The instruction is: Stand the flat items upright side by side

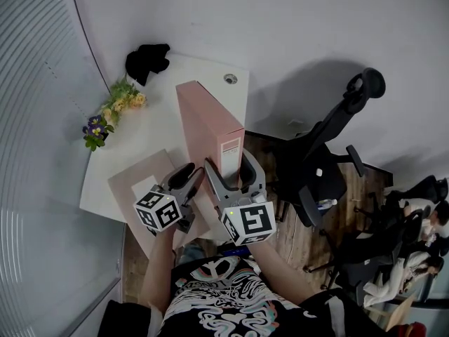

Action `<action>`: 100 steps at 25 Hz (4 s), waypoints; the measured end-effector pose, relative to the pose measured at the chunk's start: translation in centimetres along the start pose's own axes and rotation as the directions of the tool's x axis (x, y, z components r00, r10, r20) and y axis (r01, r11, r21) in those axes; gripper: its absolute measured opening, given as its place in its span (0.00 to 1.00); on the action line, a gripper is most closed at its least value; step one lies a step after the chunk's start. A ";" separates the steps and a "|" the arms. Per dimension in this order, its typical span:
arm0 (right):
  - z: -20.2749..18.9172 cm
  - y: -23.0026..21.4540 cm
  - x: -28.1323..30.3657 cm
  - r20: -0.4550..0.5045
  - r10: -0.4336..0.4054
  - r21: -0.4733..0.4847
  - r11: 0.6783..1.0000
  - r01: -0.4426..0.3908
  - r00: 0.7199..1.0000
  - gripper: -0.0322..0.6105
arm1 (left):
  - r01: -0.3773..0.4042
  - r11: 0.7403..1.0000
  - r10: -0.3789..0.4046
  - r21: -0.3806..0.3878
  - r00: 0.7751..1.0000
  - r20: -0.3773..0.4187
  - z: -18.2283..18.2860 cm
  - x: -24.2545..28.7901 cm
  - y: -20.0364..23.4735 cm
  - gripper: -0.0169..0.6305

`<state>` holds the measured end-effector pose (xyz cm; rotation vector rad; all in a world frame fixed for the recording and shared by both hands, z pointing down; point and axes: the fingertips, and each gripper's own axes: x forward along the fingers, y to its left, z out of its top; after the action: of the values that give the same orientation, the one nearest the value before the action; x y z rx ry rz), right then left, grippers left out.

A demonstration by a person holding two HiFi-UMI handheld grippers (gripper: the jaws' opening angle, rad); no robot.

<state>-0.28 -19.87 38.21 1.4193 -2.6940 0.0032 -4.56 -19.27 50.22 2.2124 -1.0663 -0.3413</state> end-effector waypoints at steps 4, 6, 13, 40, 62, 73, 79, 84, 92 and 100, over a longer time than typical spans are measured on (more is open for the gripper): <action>-0.4 0.0 -0.3 -0.027 -0.010 0.005 1.000 0.010 1.000 0.52 | -0.005 1.000 0.005 0.000 1.000 -0.007 -0.2 0.0 0.0 0.24; -0.7 0.0 -0.6 -0.037 -0.016 0.010 1.000 0.016 0.999 0.52 | -0.012 1.000 0.012 0.001 1.000 -0.014 -0.4 0.0 0.2 0.23; -2.5 0.2 -1.6 -0.075 -0.030 0.027 0.999 0.032 0.997 0.52 | -0.029 0.999 0.030 0.018 0.998 -0.050 -1.4 0.0 0.8 0.22; -8.0 0.9 -4.9 -0.143 -0.060 0.020 0.998 0.063 0.988 0.53 | 0.155 0.967 -0.144 -0.203 0.987 0.066 -2.9 -1.0 0.1 0.27; -8.2 1.7 -10.6 -0.122 0.044 0.066 0.997 -0.036 0.991 0.49 | -0.088 0.983 0.116 -0.161 0.978 0.175 -1.9 -9.2 -0.3 0.31; -10.7 6.3 -12.8 -0.167 0.234 0.070 0.972 -0.225 0.958 0.43 | -0.427 0.902 0.432 -0.070 0.890 0.147 -4.1 -19.9 2.4 0.31; -15.0 9.3 -12.9 -0.292 0.326 0.068 0.945 -0.321 0.899 0.44 | -0.583 0.810 0.586 -0.061 0.803 0.106 -7.0 -25.2 4.3 0.34; -18.9 10.7 -13.4 -0.395 0.384 0.099 0.921 -0.377 0.834 0.47 | -0.622 0.760 0.640 -0.188 0.767 0.053 -10.8 -27.5 5.0 0.49; -22.5 11.9 -13.2 -0.498 0.374 0.080 0.918 -0.388 0.782 0.50 | -0.553 0.711 0.621 -0.435 0.783 0.020 -15.0 -28.3 6.2 0.57; -24.5 13.7 -13.5 -0.555 0.437 0.138 0.887 -0.440 0.708 0.54 | -0.473 0.665 0.609 -0.578 0.792 0.053 -17.2 -27.8 6.5 0.58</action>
<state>-1.90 0.13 62.05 0.5815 -2.4105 0.3954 -17.84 6.80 66.21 1.2825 -1.4945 -0.5682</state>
